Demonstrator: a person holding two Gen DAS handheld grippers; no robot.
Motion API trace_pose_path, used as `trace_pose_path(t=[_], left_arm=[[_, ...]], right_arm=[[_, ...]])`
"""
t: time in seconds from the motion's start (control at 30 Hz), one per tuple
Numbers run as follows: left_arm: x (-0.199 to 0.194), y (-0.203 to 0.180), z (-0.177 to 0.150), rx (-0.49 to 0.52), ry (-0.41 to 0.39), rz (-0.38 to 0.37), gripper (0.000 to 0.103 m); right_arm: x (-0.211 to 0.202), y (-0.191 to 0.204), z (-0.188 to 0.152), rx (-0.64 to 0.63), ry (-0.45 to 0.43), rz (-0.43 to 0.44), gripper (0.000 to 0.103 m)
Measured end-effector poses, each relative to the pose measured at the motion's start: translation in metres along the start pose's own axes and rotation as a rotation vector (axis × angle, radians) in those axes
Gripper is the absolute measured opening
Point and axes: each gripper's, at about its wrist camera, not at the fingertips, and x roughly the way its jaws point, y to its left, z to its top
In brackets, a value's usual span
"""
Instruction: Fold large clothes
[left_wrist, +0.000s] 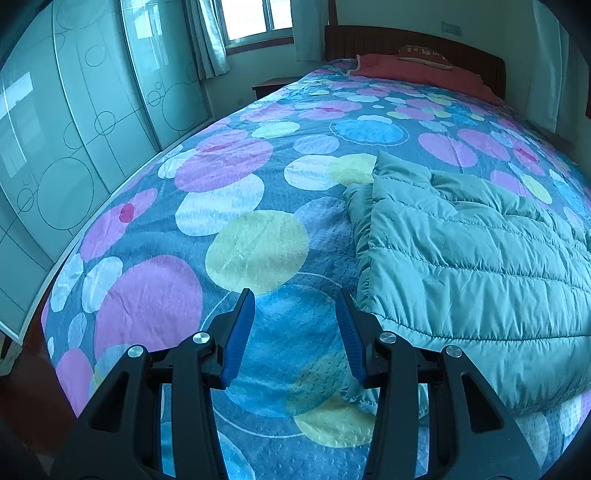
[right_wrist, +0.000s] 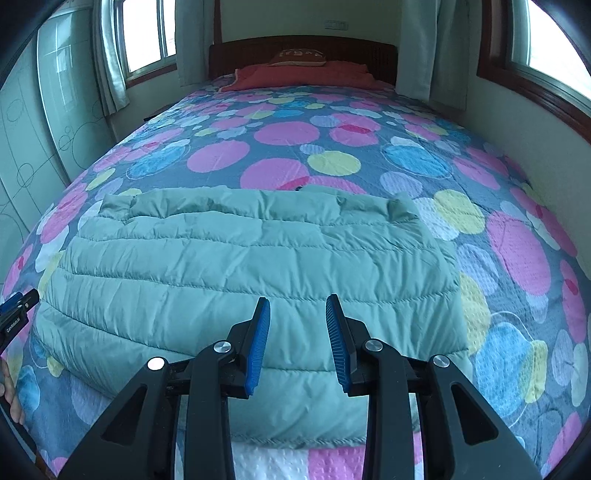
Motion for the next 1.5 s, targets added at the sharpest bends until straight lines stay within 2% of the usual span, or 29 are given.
trace_pose_path(t=[0.43, 0.8, 1.1, 1.3, 1.5], left_arm=[[0.018, -0.003, 0.024, 0.048, -0.016, 0.046, 0.046], [0.040, -0.007, 0.023, 0.064, 0.027, 0.066, 0.046], [0.043, -0.014, 0.022, 0.075, 0.032, 0.078, 0.046], [0.040, -0.012, 0.021, 0.050, 0.042, 0.060, 0.046], [0.031, -0.003, 0.019, -0.005, 0.059, 0.006, 0.047]], right_arm=[[0.033, 0.055, 0.026, -0.071, -0.002, 0.027, 0.032], [0.073, 0.067, 0.008, -0.091, 0.070, 0.015, 0.032], [0.084, 0.071, 0.001, -0.099, 0.092, 0.006, 0.032], [0.084, 0.072, 0.000, -0.102, 0.091, 0.003, 0.032], [0.084, 0.073, -0.001, -0.111, 0.086, -0.008, 0.032]])
